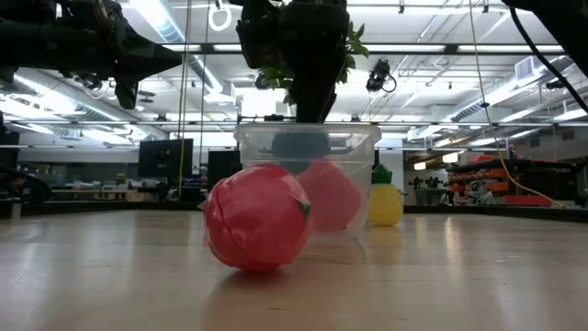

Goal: Pick and placing Produce into tupperware
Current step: Put the green watermelon into the transparent bin, then put the yellow pineapple into the transparent bin

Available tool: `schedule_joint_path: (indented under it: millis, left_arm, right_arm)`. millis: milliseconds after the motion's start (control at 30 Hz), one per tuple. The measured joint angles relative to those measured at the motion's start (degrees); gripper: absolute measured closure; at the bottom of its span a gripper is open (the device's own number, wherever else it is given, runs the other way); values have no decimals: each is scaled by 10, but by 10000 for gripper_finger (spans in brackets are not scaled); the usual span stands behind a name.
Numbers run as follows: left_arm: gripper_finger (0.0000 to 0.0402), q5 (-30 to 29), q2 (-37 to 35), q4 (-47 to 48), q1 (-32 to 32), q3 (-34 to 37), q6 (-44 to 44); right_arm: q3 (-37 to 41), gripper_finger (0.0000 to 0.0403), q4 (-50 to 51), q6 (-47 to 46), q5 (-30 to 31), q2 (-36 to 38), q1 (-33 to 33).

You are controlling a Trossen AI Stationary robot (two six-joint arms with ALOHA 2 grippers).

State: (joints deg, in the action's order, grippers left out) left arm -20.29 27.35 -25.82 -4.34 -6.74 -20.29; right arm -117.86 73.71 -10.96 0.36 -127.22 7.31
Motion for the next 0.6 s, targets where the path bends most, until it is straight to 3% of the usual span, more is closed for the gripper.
schedule_joint_path:
  millis: [600]
  left_arm:
    - [376,0,0,0,0,0,0]
  right_arm:
    - [0,78,11,0,1,6,0]
